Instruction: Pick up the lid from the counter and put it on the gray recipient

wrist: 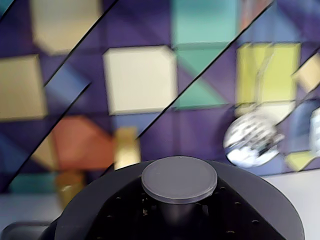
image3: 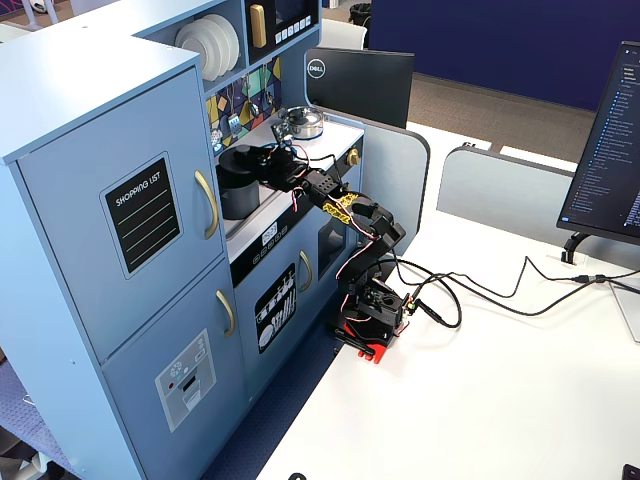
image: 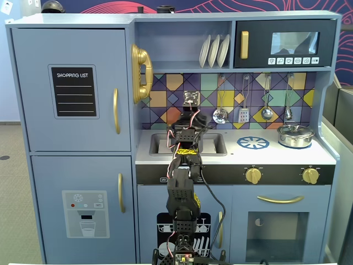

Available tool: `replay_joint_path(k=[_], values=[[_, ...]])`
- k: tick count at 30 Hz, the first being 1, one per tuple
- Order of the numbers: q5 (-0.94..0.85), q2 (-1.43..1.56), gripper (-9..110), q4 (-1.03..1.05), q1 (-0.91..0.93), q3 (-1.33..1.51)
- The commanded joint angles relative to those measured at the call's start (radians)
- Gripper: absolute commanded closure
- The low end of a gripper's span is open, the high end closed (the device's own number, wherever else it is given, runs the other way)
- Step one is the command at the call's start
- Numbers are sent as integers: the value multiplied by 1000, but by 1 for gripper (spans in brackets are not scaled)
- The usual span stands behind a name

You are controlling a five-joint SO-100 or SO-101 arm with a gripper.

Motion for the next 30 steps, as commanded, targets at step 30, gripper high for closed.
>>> replay_joint_path(k=[30], values=[[-44,-67,102,-160,-49,41]])
